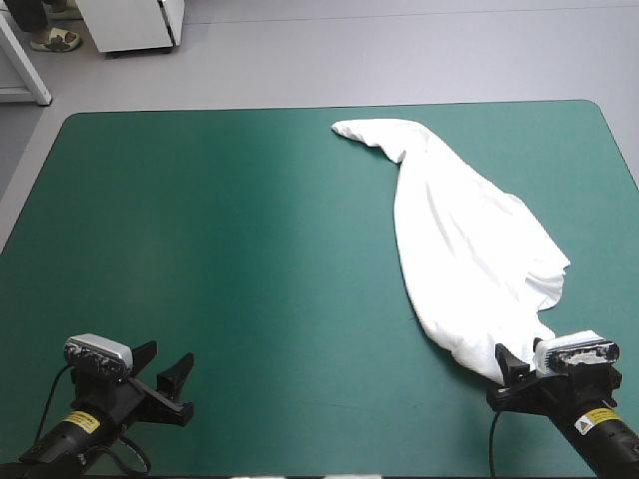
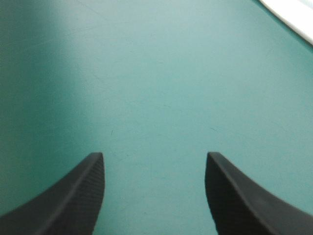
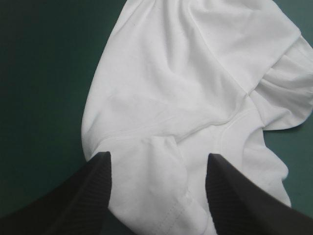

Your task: Fold the cloth

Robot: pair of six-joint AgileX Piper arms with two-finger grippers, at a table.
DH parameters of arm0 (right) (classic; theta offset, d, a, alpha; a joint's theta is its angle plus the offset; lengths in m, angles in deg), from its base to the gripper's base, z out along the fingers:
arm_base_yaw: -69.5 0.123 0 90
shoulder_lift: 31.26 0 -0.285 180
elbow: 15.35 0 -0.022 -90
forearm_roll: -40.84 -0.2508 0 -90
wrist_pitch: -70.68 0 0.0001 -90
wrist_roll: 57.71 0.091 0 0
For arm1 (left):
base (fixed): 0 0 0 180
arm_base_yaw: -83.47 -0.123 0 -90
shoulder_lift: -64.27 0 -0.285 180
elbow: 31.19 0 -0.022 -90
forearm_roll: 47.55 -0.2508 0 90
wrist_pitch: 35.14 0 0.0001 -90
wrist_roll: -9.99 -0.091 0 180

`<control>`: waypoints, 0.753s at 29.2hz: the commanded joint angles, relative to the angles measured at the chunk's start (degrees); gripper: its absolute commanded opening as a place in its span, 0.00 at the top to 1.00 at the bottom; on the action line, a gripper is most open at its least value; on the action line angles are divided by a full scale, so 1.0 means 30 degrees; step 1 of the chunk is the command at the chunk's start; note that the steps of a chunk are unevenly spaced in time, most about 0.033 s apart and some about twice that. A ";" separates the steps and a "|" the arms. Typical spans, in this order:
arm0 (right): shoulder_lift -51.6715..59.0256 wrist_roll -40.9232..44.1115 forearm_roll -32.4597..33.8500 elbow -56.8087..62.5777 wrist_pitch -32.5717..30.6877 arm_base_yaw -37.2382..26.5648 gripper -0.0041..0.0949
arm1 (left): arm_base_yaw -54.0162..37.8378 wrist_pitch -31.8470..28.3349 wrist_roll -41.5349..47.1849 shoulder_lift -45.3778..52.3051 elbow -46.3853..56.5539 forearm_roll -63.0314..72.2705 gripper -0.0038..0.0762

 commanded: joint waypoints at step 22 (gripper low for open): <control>-0.0360 -0.0002 0.0515 -0.1400 0.0953 0.0028 0.38 | 0.0101 -0.1487 0.0081 -0.0153 -0.0560 0.0504 0.40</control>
